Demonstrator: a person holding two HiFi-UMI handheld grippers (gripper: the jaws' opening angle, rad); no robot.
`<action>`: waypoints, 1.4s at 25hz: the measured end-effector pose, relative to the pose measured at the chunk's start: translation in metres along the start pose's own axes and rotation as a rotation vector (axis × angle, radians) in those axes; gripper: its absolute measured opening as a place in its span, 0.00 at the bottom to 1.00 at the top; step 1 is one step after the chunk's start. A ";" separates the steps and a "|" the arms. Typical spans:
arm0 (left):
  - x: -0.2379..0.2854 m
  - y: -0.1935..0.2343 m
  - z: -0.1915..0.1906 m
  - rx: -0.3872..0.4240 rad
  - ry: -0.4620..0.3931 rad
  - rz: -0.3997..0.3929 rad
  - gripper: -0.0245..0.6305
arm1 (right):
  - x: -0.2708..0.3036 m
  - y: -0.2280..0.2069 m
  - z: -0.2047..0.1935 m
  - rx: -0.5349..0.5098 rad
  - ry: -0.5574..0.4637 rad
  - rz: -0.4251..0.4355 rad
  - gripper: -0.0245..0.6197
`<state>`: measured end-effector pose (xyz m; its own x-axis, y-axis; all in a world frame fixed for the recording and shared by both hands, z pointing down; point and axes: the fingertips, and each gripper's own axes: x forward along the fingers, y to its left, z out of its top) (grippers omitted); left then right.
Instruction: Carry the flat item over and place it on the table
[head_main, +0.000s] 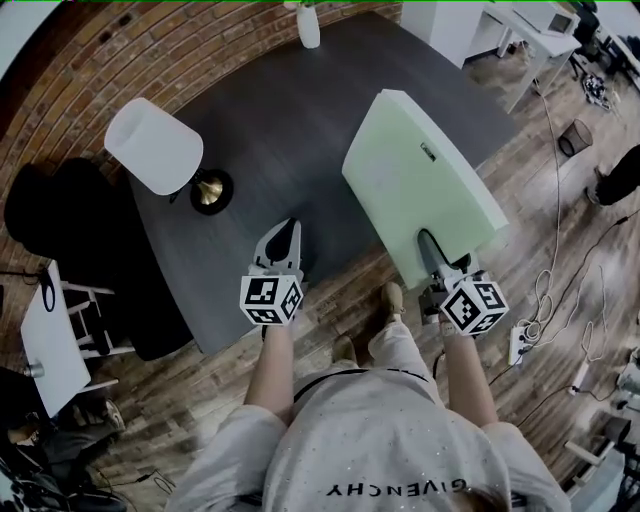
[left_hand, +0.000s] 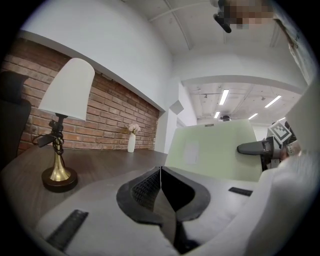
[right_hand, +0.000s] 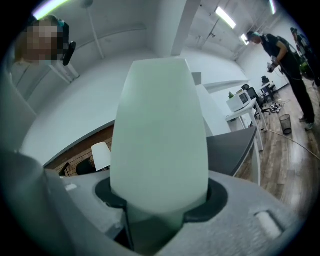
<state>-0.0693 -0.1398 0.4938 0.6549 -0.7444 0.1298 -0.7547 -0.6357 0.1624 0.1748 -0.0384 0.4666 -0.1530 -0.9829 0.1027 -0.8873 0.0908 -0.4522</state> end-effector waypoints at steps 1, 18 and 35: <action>0.009 0.000 0.002 -0.002 0.000 0.005 0.04 | 0.009 -0.005 0.004 -0.003 0.008 0.009 0.46; 0.120 0.009 0.016 -0.028 -0.004 0.100 0.04 | 0.123 -0.072 0.044 0.005 0.107 0.115 0.46; 0.153 0.020 0.020 -0.028 -0.013 0.251 0.04 | 0.205 -0.085 0.045 0.141 0.190 0.283 0.46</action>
<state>0.0153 -0.2709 0.4974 0.4462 -0.8810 0.1573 -0.8923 -0.4246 0.1535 0.2386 -0.2553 0.4860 -0.4735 -0.8736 0.1126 -0.7318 0.3191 -0.6022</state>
